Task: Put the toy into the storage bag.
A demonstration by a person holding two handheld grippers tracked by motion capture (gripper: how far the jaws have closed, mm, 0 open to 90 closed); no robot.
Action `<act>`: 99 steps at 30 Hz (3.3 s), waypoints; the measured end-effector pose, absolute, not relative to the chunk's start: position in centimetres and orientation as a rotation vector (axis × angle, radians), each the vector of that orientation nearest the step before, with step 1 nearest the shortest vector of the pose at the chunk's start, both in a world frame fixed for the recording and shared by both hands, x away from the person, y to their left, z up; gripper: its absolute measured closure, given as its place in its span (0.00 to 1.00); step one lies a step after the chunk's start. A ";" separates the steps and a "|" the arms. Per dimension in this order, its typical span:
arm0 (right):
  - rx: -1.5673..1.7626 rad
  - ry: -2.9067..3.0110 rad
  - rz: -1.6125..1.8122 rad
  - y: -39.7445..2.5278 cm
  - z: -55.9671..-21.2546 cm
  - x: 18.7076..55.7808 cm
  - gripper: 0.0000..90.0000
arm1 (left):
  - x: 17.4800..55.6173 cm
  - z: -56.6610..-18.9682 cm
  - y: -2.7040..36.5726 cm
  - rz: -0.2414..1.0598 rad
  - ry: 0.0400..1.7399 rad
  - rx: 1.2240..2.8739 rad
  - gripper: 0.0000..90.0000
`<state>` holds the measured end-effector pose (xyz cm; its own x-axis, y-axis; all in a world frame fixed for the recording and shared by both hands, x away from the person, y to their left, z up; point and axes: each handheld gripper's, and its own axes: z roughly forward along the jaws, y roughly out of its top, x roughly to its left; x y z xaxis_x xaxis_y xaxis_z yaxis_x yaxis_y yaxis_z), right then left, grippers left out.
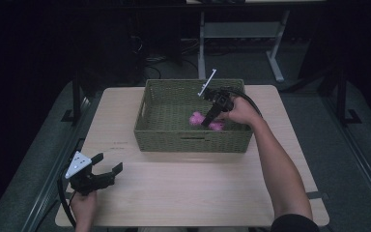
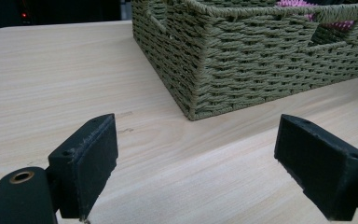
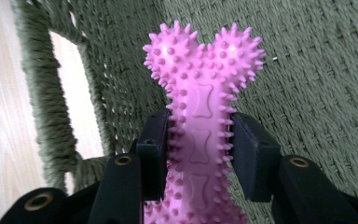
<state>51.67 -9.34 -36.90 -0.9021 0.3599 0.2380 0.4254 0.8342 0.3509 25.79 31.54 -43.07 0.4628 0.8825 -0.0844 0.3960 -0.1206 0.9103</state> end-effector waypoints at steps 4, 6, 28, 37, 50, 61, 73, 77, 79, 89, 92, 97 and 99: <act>-0.621 -2.840 -0.599 -9.4 -37.3 51.7 0.64 | 25.8 -43.1 31.5 0.611 1.100 1.723 0.14; -0.622 -2.843 -0.596 -9.4 -37.4 51.8 0.64 | 25.9 -43.1 31.5 0.610 1.099 1.726 0.14; -0.625 -2.834 -0.582 -9.0 -37.8 51.8 0.62 | 25.8 -43.1 31.5 0.613 1.100 1.723 0.14; -0.650 -2.823 -0.639 -9.2 -37.1 51.7 0.57 | 25.8 -43.0 31.5 0.612 1.099 1.723 0.14; -0.692 -2.853 -0.704 -10.7 -35.3 50.7 0.47 | 25.7 -43.1 31.4 0.611 1.097 1.726 0.14; -0.737 -2.891 -0.726 -12.2 -34.2 49.4 0.40 | 25.7 -43.1 31.4 0.613 1.098 1.728 0.14; -0.758 -2.917 -0.756 -13.3 -32.3 47.8 0.33 | 25.7 -43.1 31.3 0.613 1.099 1.727 0.14; -0.759 -2.920 -0.776 -13.8 -32.0 47.1 0.32 | 25.7 -43.1 31.2 0.613 1.098 1.733 0.14; -0.762 -2.918 -0.786 -14.1 -31.8 46.8 0.31 | 25.7 -43.1 31.2 0.614 1.098 1.734 0.14; -0.760 -2.928 -0.835 -15.5 -31.0 44.8 0.30 | 25.7 -43.1 31.1 0.614 1.095 1.736 0.14; -0.766 -2.927 -0.853 -16.1 -30.9 44.2 0.29 | 25.7 -43.1 31.1 0.613 1.095 1.736 0.14; -0.778 -2.928 -0.879 -17.2 -30.7 42.8 0.29 | 25.7 -43.1 31.0 0.611 1.094 1.737 0.14; -0.781 -2.928 -0.884 -17.4 -30.7 42.6 0.29 | 25.7 -43.1 31.0 0.611 1.093 1.739 0.14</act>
